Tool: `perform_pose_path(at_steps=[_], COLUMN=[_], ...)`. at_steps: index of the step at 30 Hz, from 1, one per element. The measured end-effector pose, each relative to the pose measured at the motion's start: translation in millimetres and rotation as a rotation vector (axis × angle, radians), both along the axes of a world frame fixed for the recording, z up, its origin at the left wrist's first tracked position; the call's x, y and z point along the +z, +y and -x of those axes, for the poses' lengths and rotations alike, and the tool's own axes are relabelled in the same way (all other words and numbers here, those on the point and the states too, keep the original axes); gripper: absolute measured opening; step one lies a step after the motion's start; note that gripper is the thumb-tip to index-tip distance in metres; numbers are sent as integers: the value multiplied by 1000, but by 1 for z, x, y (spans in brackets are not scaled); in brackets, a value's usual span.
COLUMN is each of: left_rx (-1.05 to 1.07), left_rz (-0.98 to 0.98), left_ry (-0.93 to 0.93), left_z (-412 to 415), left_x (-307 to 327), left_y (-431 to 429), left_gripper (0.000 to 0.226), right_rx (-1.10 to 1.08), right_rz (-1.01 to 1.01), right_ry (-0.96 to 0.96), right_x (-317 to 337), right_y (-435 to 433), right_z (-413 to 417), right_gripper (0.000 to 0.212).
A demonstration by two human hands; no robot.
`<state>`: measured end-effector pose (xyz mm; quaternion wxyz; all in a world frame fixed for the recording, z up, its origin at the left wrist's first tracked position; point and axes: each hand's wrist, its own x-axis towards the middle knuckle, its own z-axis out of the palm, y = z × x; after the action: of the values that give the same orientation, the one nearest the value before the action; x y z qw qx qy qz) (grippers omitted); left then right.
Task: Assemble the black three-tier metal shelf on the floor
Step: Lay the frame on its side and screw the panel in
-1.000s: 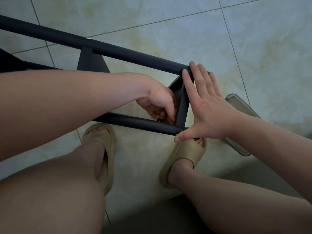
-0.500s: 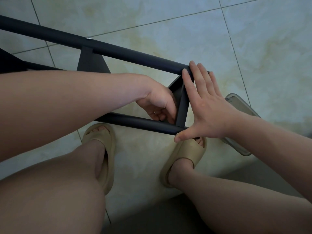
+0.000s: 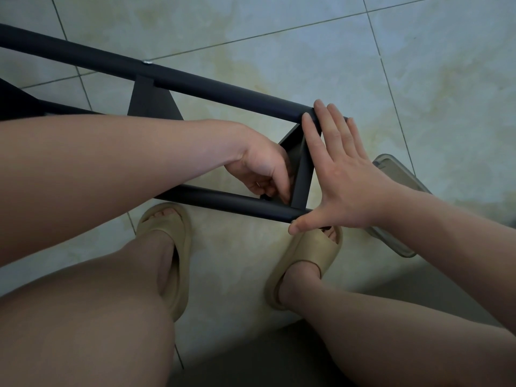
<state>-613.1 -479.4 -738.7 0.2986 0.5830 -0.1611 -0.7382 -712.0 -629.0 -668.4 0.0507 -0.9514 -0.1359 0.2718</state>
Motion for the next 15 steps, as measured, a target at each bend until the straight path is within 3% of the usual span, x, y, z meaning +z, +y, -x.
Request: perform_pose_path(at_steps=[7, 11, 15], left_rx=[-15, -21, -9], left_rz=[-35, -9, -10], left_ry=[28, 32, 15], left_z=[-2, 1, 3], left_x=[-1, -1, -2], left_y=[2, 1, 0], left_gripper=[13, 26, 13], right_rx=[-2, -3, -1], right_rz=[-6, -4, -5], right_ry=[3, 7, 8], right_x=[0, 1, 1], right_y=[0, 0, 0], right_z=[0, -1, -1], right_gripper=[159, 159, 159])
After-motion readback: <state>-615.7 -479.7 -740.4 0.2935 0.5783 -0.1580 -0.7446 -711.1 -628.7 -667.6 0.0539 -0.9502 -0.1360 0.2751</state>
